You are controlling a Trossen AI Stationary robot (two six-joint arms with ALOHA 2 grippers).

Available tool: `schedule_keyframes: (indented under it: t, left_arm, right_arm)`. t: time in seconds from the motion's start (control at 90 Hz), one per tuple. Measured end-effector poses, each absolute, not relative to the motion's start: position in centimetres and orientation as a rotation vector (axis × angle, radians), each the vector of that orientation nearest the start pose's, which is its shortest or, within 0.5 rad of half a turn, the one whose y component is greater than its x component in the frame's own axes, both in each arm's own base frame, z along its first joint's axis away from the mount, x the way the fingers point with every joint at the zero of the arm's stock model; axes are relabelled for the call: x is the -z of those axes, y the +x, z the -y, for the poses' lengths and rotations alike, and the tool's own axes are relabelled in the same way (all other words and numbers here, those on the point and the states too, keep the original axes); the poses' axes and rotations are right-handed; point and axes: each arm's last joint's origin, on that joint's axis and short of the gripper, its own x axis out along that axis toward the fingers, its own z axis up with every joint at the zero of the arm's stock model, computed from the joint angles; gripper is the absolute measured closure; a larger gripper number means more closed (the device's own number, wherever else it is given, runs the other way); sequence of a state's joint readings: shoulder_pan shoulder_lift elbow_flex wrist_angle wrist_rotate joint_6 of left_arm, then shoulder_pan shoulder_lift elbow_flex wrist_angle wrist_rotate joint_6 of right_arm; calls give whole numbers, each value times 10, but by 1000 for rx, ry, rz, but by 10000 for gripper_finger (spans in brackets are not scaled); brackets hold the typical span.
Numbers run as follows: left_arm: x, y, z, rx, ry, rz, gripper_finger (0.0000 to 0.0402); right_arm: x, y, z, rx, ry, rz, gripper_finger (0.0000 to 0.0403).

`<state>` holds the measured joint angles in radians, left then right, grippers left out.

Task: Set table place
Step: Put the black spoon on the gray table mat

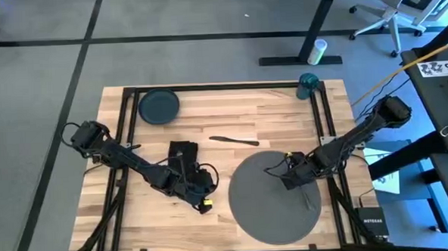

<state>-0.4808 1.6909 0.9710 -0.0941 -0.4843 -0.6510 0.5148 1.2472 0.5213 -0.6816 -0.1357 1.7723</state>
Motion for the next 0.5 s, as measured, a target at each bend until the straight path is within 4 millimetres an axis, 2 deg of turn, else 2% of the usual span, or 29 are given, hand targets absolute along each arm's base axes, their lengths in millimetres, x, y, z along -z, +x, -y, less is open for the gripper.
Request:
schedule_keyframes:
  t: [0.178,0.5]
  left_arm:
    - [-181,307,145,-234,-248,-679,402]
    - [-181,307,145,-234,-249,-679,402]
  right_arm:
    - [-141,150,-90,805,1146,-1403,390]
    - [-141,150,-90,804,1152,-1400,315]
